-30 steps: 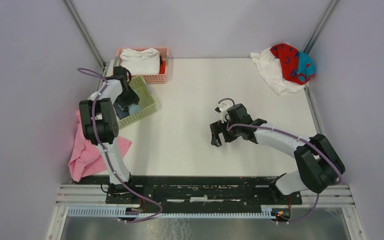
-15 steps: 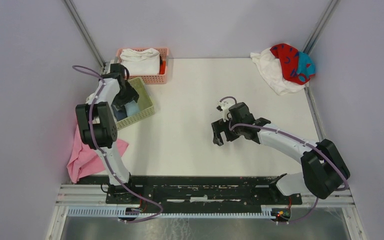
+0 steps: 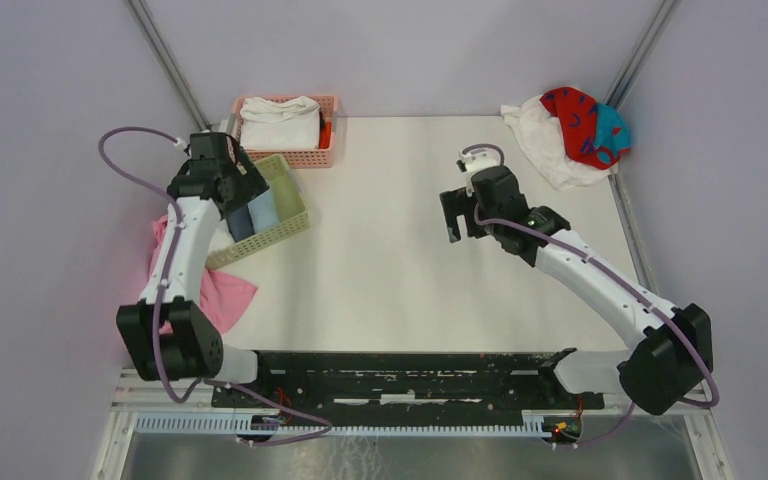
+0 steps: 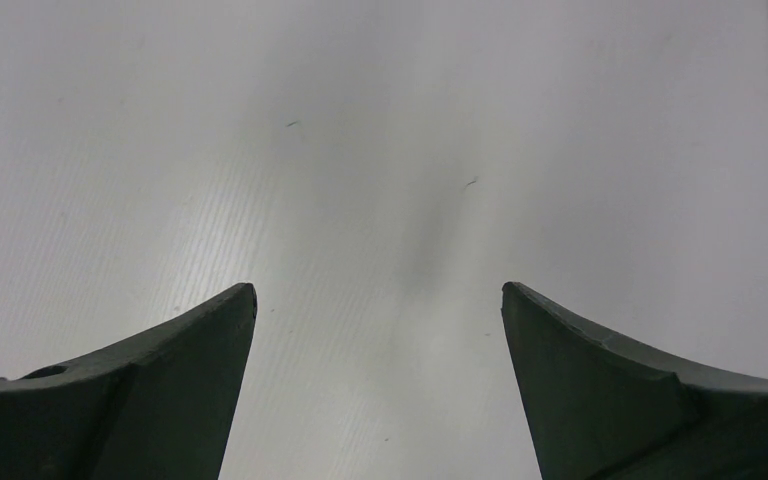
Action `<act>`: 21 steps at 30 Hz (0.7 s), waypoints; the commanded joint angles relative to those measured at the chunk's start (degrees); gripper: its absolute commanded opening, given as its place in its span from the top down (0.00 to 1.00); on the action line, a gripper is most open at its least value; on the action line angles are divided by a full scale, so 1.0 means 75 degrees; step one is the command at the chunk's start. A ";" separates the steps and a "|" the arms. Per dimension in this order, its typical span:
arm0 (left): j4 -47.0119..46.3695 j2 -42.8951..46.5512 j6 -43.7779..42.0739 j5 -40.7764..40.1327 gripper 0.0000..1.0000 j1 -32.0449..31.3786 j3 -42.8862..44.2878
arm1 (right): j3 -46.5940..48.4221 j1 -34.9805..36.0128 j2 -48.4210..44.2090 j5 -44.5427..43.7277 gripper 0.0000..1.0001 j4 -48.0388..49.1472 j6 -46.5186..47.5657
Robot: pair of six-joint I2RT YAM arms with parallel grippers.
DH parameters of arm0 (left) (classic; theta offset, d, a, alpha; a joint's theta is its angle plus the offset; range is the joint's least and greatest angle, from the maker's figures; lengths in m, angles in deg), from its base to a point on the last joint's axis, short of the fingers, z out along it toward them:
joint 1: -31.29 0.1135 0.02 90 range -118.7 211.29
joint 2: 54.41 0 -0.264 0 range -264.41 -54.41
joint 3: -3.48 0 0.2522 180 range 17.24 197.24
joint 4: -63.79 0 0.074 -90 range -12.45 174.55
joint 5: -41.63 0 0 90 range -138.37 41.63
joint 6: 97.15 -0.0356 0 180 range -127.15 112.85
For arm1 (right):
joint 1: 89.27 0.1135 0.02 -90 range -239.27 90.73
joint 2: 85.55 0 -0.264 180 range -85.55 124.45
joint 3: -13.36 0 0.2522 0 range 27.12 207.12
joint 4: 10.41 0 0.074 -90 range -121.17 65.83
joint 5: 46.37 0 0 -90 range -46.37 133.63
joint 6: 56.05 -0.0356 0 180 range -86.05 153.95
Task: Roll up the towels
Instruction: Pick up the towel at the center of the board.
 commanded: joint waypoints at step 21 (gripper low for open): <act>-0.2633 0.4471 -0.1662 -0.2807 0.01 -0.2603 -0.2942 | 0.5964 -0.5386 0.6436 -0.0125 0.00 -0.0119 -0.0823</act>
